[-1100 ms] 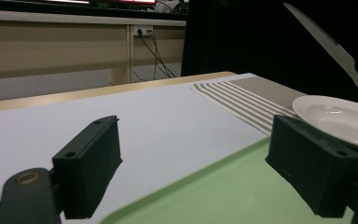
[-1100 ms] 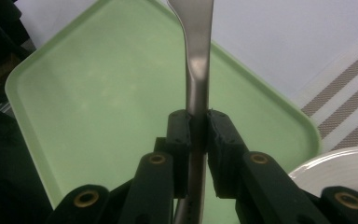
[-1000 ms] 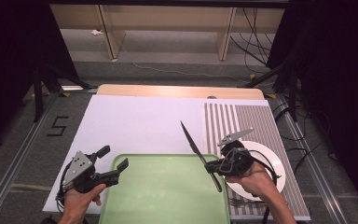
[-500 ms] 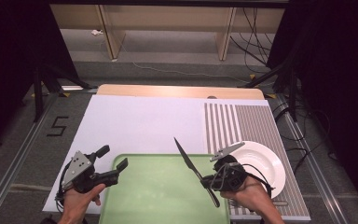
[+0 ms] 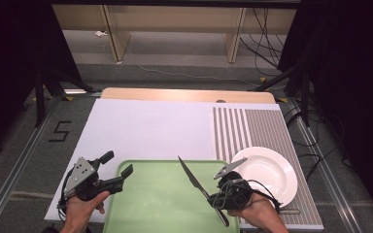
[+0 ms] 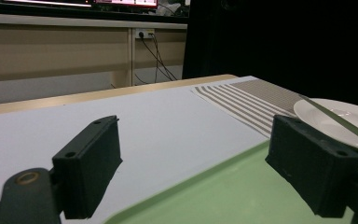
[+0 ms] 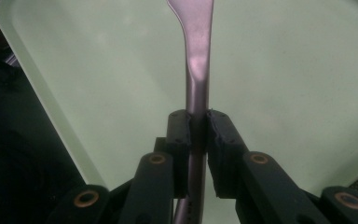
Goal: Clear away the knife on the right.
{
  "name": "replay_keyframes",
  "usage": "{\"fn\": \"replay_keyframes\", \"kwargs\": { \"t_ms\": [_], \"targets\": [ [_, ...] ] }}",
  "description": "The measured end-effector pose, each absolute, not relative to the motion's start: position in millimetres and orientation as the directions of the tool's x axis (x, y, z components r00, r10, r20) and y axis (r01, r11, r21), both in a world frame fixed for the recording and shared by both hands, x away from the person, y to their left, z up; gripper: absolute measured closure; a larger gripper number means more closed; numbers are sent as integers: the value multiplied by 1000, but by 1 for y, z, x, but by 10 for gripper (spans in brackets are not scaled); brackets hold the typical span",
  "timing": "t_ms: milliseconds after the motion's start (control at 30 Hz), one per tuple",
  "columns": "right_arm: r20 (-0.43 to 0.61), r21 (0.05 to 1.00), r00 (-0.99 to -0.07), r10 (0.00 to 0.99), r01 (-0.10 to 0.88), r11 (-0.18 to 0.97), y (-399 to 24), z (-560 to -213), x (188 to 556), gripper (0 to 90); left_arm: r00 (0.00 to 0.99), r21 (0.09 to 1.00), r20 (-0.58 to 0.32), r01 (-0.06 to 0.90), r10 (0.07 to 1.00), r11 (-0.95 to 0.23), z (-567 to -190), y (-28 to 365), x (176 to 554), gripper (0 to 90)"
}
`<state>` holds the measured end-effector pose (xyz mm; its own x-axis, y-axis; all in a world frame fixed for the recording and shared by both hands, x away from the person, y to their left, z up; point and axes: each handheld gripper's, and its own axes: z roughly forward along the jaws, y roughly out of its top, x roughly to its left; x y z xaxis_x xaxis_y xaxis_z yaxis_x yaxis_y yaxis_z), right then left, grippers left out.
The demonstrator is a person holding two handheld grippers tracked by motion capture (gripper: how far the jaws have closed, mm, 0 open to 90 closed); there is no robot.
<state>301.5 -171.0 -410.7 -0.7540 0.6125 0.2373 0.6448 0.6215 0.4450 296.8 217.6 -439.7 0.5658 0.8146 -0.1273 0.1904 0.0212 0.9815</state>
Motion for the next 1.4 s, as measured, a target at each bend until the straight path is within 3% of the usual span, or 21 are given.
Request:
{"fn": "replay_keyframes", "kwargs": {
  "t_ms": [1400],
  "targets": [
    [157,238,-746,647,664,709,-156,-453,292,800,572,983,-130,182,810,29,-440,217,297,164]
  ]
}}
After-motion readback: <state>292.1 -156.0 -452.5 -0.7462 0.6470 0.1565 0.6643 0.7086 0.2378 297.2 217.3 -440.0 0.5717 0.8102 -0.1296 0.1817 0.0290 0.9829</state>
